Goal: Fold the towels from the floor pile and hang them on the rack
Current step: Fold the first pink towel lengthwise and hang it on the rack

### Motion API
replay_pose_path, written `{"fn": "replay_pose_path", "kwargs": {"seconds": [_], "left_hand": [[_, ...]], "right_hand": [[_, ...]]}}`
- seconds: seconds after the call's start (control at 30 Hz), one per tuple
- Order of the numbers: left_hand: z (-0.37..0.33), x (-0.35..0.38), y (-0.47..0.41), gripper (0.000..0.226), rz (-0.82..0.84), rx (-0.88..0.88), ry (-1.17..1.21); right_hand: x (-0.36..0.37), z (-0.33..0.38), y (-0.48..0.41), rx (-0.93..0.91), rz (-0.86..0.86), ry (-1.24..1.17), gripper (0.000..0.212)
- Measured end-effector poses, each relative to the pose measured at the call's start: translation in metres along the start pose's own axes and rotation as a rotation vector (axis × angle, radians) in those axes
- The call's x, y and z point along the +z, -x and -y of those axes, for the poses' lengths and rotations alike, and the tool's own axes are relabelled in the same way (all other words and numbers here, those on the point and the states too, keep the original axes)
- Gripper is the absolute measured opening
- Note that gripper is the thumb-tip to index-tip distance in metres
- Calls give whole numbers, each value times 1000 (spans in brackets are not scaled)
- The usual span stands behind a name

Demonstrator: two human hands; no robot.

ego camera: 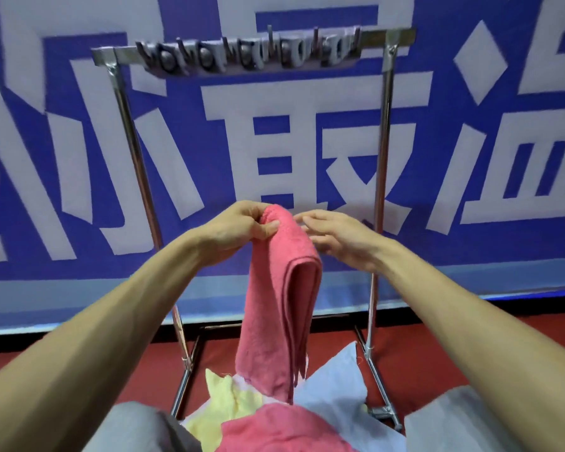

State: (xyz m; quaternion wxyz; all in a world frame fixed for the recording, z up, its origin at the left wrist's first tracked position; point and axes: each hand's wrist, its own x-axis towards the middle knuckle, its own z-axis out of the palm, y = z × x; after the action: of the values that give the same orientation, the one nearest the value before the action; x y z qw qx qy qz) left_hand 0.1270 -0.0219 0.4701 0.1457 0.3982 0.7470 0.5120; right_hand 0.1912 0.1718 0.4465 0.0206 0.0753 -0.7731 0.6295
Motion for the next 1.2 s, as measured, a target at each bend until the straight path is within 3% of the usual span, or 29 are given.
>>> {"fn": "replay_pose_path", "kwargs": {"seconds": [0.13, 0.3, 0.37, 0.53, 0.67, 0.8, 1.03, 1.2], "left_hand": [[-37, -37, 15, 16, -69, 26, -44], [-66, -70, 30, 20, -101, 11, -52], [-74, -79, 33, 22, -124, -13, -13], [-81, -103, 35, 18, -95, -17, 131], [-88, -126, 34, 30, -37, 7, 163], [-90, -163, 29, 23, -52, -29, 116], [-77, -231, -6, 19, -285, 30, 64], [-66, -288, -33, 33, -454, 141, 94]], "right_hand": [[20, 34, -10, -41, 182, -51, 15], [27, 74, -29, -124, 204, -120, 47], [22, 89, -37, -167, 194, -143, 30], [21, 126, -60, -292, 71, -135, 17], [35, 151, -88, -282, -30, -150, 18], [45, 168, -119, -279, -38, -124, 17], [68, 194, -200, -315, -128, -62, 19], [80, 226, -254, -524, -282, 263, 11]]}}
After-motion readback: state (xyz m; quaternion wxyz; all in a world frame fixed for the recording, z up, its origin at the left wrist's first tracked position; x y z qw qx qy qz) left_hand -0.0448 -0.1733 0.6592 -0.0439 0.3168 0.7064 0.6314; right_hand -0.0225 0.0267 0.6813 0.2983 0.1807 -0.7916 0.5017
